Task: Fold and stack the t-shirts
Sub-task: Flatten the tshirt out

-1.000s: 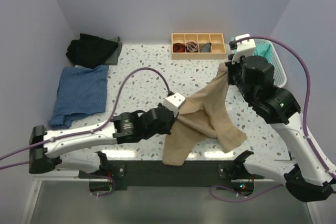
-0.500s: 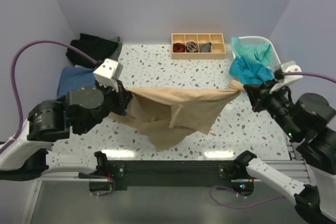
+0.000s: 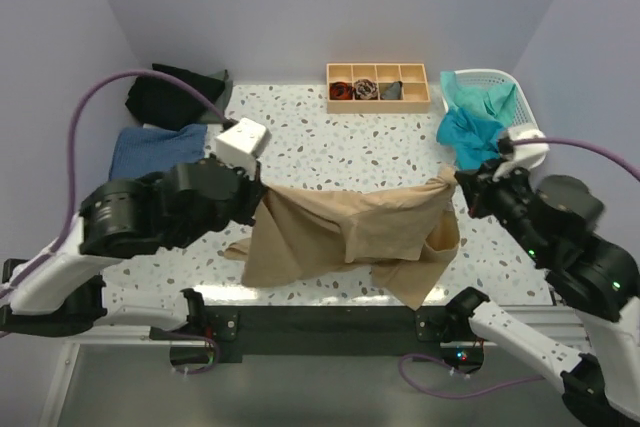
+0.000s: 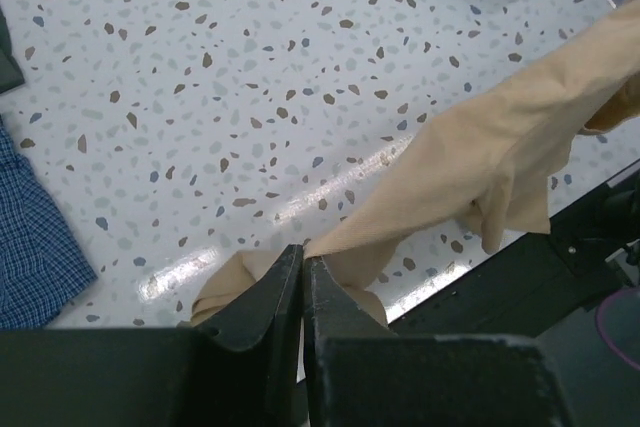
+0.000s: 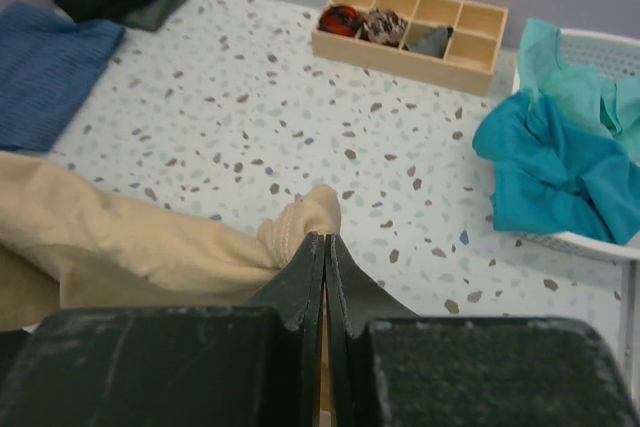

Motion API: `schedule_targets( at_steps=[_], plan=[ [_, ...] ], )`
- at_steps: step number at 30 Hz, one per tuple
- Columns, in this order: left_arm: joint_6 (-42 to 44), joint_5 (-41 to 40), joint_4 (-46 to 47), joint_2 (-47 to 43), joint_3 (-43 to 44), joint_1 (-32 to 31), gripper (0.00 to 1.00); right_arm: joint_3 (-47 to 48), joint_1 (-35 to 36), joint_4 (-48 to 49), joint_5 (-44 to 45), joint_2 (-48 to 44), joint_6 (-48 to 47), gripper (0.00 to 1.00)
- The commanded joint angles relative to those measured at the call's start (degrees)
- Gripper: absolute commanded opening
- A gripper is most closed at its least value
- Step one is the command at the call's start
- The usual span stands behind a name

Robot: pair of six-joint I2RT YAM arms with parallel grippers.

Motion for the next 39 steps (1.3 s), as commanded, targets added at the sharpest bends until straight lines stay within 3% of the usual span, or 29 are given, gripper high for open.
schedule_targets(
  at_steps=[1,4,6,11,14,17,20,25,27,30,31,32,34,35,37,38,39],
  plan=[
    [2.86,-2.48,6.25,6.92,-2.59,0.17,0.08,-6.29,-0.24,7.47,10.03,6.86,-0.04,0.0],
    [3.48,-3.54,12.13,9.57,-6.27,3.33,0.08,-9.28,-0.24,11.78,16.71,10.73,-1.71,0.0],
    [5.49,-1.26,20.53,8.87,-13.64,8.33,0.08,-11.12,-0.24,15.64,20.74,12.84,-3.11,0.0],
    [9.71,0.67,37.17,5.98,-27.96,25.29,0.09,-12.36,-0.76,23.02,24.98,17.5,-5.85,0.0],
    [12.87,1.66,46.66,4.92,-30.97,34.26,0.17,-11.32,-6.18,23.92,23.16,22.5,-6.56,0.0],
    [16.04,3.12,49.85,7.45,-30.1,43.31,0.12,-11.3,-15.41,26.01,13.49,27.43,-0.59,0.0],
    [20.26,7.16,55.55,9.91,-31.51,49.99,0.11,-10.79,-18.77,28.83,11.98,34.45,0.65,0.0],
    [19.4,17.97,58.21,19.22,-28.01,59.74,0.09,-6.13,-22.38,29.36,10.22,47.64,1.45,0.0],
    [17.9,20.98,58.11,25.46,-26.33,61.52,0.0,-4.46,-24.31,31.73,8.57,53.53,2.5,0.0],
    [16.94,22.64,61.44,31.18,-25.01,61.96,0.0,0.89,-25.99,32.62,8.19,62.57,2.15,0.0],
    [16.32,24.66,61.72,32.85,-24.48,61.96,0.0,4.04,-26.16,32.44,8.37,64.34,1.89,0.07],
    [15.62,29.03,61.81,33.21,-24.39,61.79,0.05,5.73,-26.34,32.18,7.94,65.66,0.84,0.27],
    [14.56,33.18,62.51,32.08,-26.66,59.96,0.2,8.72,-26.26,30.34,6.88,67.26,0.66,0.47],
    [14.82,34.77,63.12,31.03,-28.15,58.72,0.45,8.12,-26.34,30.86,6.1,66.21,0.48,0.54],
    [15.7,34.78,63.57,27.35,-32.88,54.17,0.67,2.97,-26.26,33.4,4.17,60.07,0.48,0.72],
    [15.61,34.78,63.57,26.11,-34.48,52.66,0.8,1.45,-26.25,34.45,3.81,57.96,0.4,0.74],
    [14.57,36.44,63.83,25.05,-35.89,50.47,0.84,0.39,-26.25,34.12,3.02,54.55,0.48,0.77]
  ],
)
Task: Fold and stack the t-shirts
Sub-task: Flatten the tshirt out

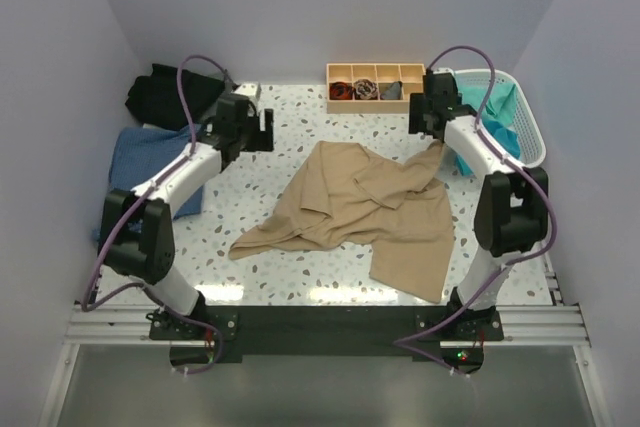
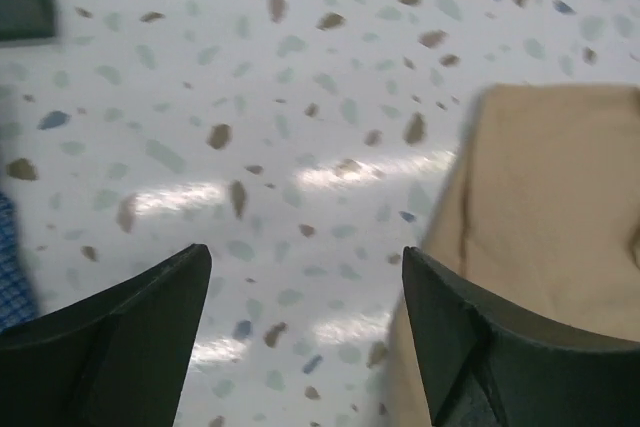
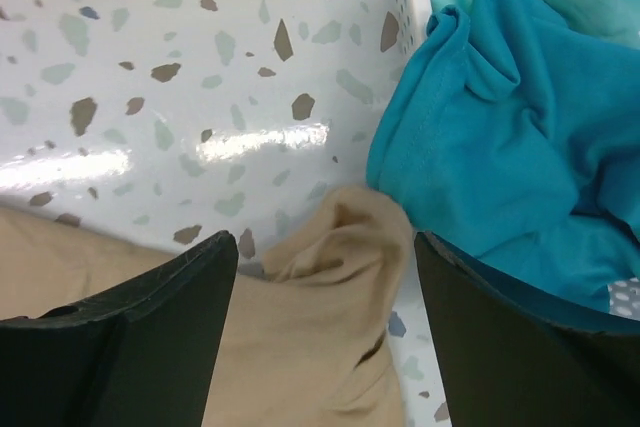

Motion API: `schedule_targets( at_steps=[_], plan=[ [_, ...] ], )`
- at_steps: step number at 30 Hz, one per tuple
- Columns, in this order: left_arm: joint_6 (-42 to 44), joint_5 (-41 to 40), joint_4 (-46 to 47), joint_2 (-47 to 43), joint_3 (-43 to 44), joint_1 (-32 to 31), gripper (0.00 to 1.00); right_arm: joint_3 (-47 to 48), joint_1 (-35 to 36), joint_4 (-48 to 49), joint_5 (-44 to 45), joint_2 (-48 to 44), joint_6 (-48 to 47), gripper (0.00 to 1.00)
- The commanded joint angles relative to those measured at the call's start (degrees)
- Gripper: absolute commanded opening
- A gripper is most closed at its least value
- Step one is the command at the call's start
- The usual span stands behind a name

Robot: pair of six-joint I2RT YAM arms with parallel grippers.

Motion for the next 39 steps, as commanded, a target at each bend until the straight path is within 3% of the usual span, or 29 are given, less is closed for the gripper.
schedule_targets(
  at_steps=[1,2,7,17,20,24,34,36,38,39],
  plan=[
    [-2.2,11.93,5.16,-9.73,-7.52,-8.3,0.9,-3.57,0.28,3.23,-5.37,-14.16,0.18,0.78],
    [-2.91,13.98,6.74,-10.44,-8.85,-9.18,1.0,-3.84,0.28,1.14,-6.87,-15.13,0.26,0.78],
    [-4.93,18.39,4.91,-8.7,-11.5,-15.51,1.0,-6.3,0.37,-2.92,-9.96,-20.49,2.54,0.78],
    [-8.89,20.5,11.32,-3.16,-16.69,-16.48,1.0,-9.9,0.28,-2.93,-12.07,-22.7,3.25,0.78],
    [-9.77,21.73,12.29,-0.7,-16.34,-16.57,0.95,-10.78,0.28,-2.67,-12.69,-22.61,3.69,0.77],
    [-10.56,23.14,15.19,1.58,-16.6,-16.65,0.83,-11.4,0.28,-2.93,-12.69,-22.34,3.61,0.76],
    [-11.09,22.61,15.72,3.97,-17.13,-16.74,0.64,-11.49,0.28,-3.28,-12.77,-22.78,3.34,0.76],
    [-10.91,22.26,15.54,3.97,-17.04,-16.74,0.5,-11.58,0.37,-3.37,-12.86,-22.87,3.34,0.75],
    [-10.48,22.26,15.28,3.97,-16.78,-16.74,0.42,-11.66,0.28,-3.46,-12.86,-22.96,3.43,0.75],
    [-10.3,22.0,14.93,3.97,-16.52,-16.74,0.31,-11.66,0.28,-3.54,-13.04,-23.05,3.52,0.74]
  ],
)
